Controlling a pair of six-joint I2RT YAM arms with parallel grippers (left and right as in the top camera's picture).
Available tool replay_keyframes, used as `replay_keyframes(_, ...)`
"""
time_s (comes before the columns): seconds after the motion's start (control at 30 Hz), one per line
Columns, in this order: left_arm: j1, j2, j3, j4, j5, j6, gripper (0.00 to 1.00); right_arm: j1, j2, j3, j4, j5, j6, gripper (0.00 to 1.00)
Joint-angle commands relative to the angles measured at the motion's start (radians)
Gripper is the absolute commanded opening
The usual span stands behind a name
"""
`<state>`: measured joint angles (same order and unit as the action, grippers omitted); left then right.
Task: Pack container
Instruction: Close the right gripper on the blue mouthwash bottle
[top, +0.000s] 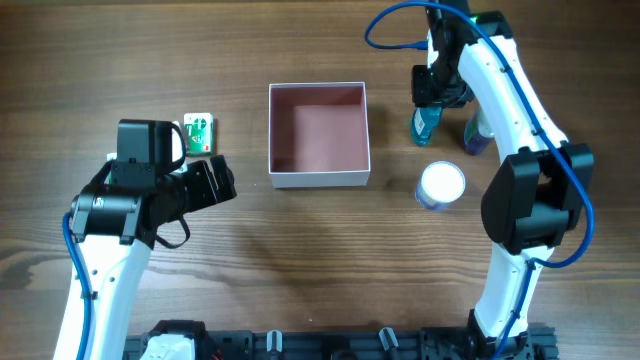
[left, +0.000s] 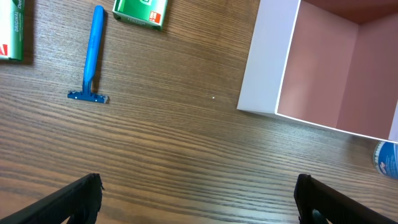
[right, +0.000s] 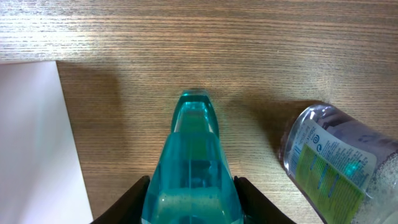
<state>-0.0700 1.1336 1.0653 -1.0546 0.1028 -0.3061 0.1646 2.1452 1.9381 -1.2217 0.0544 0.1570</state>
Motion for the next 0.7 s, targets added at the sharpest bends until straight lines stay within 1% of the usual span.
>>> replay_keyframes(0.0, 0.006, -0.001, 0.018, -0.002, -0.007, -0.016, 1.0, 0.001, 0.017, 0.017, -0.001, 0.013, 0.004, 0.39)
replay_keyframes(0.07, 0.006, -0.001, 0.018, -0.002, -0.006, -0.016, 1.0, 0.001, 0.017, 0.017, -0.001, 0.013, 0.003, 0.35)
replay_keyframes(0.17, 0.006, -0.001, 0.018, -0.002, -0.007, -0.016, 1.0, 0.001, 0.017, 0.017, -0.002, 0.013, 0.003, 0.34)
replay_keyframes(0.37, 0.006, -0.001, 0.018, -0.002, -0.007, -0.016, 1.0, 0.001, 0.017, 0.017, -0.002, 0.013, 0.003, 0.27)
replay_keyframes(0.57, 0.006, -0.001, 0.018, -0.002, -0.007, -0.016, 1.0, 0.001, 0.017, 0.017, -0.002, 0.013, 0.003, 0.12)
replay_keyframes(0.63, 0.006, -0.001, 0.018, -0.002, -0.007, -0.016, 1.0, 0.001, 0.017, 0.017, -0.002, 0.013, 0.003, 0.04)
replay_keyframes(0.67, 0.006, -0.001, 0.018, -0.002, -0.007, -0.016, 1.0, 0.001, 0.017, 0.017, -0.002, 0.013, 0.003, 0.04)
